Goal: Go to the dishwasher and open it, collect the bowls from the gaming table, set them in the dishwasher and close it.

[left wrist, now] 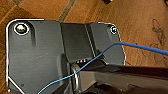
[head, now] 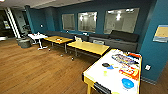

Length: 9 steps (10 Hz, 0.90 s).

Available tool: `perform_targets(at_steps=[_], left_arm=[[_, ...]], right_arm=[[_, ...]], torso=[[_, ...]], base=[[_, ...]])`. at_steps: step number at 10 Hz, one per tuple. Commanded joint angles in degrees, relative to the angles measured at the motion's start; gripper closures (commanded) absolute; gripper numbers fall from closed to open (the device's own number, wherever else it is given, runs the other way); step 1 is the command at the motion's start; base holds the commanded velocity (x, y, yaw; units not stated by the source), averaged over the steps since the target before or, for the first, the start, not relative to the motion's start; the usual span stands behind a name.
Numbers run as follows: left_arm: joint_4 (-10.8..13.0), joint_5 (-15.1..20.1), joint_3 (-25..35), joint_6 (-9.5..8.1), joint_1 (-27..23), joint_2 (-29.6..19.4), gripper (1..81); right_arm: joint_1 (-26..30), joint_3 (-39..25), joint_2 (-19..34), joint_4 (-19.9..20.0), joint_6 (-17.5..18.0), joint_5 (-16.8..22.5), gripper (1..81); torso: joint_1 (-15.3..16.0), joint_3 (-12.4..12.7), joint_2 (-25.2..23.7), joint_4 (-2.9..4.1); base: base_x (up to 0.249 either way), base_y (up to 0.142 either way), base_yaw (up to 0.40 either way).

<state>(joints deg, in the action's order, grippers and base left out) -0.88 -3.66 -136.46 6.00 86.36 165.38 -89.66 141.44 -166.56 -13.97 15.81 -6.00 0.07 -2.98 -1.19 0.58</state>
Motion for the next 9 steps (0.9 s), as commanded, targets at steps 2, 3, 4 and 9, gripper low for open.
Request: perform_targets(at_steps=[2, 3, 4, 9], left_arm=[[-0.1, 3.0, 0.8, 0.24, -2.8, -0.1, 1.0], [-0.1, 3.0, 0.8, 0.24, -2.8, -0.1, 1.0], [-0.1, 3.0, 0.8, 0.24, -2.8, -0.1, 1.0], [0.1, 3.0, 0.8, 0.24, -2.8, 0.0, 1.0]], right_arm=[[2.6, -0.1, 0.2, -0.9, -0.3, 2.7, 1.0], [2.6, -0.1, 0.2, -0.9, -0.3, 2.7, 1.0], [2.6, -0.1, 0.1, -0.9, -0.3, 2.7, 1.0], [2.6, -0.1, 0.1, -1.0, -0.3, 2.7, 1.0]], torso=[[0.0, 0.0, 0.0, 0.0], [0.0, 0.0, 0.0, 0.0], [0.0, 0.0, 0.0, 0.0], [0.0, 0.0, 0.0, 0.0]], base=[[0.147, 0.072, 0.0], [0.147, 0.064, 0.0], [0.147, 0.0, 0.0], [0.147, 0.0, 0.0]])
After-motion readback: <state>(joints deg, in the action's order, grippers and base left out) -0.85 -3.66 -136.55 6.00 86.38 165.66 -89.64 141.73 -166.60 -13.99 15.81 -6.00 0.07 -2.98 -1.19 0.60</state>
